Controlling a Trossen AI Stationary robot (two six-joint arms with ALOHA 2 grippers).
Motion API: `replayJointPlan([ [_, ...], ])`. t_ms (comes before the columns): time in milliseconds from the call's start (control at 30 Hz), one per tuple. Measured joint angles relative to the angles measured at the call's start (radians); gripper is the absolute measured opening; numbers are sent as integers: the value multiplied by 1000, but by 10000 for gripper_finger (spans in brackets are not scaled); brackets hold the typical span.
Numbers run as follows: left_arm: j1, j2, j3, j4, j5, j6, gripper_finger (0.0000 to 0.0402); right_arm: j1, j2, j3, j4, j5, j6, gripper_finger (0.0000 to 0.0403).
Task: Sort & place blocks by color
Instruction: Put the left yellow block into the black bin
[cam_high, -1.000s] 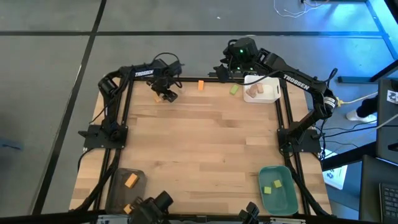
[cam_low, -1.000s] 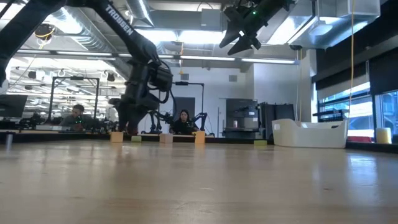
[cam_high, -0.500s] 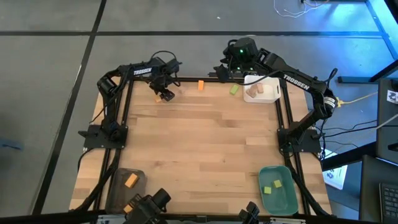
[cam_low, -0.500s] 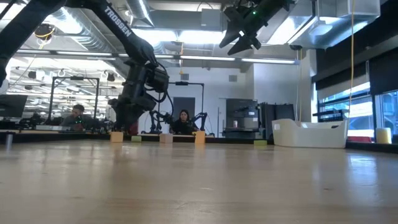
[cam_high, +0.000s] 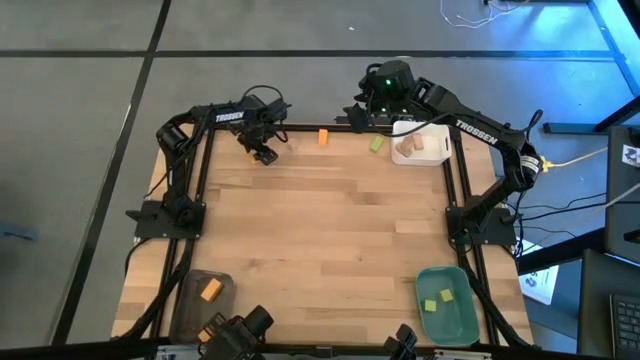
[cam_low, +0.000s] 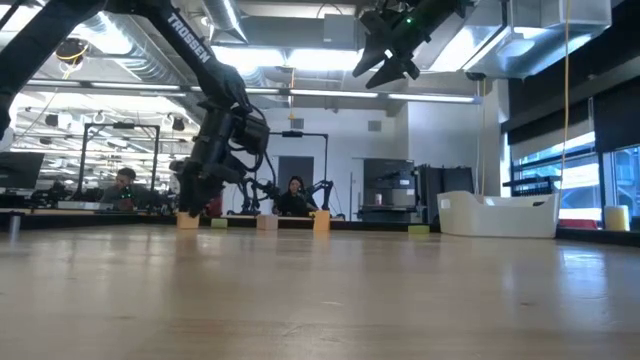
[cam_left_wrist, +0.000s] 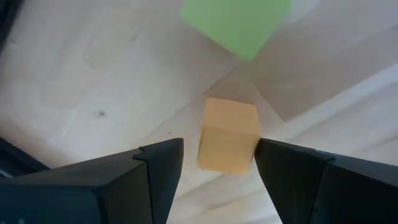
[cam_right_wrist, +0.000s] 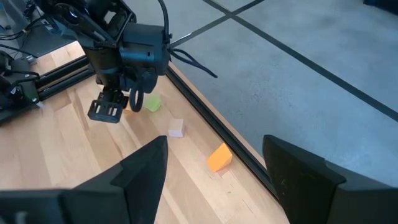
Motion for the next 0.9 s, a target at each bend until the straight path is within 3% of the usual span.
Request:
replayJointPlan([
  [900, -36, 0, 0, 16, -1, 28, 195, 0, 0, 0, 2, 1, 1, 262],
])
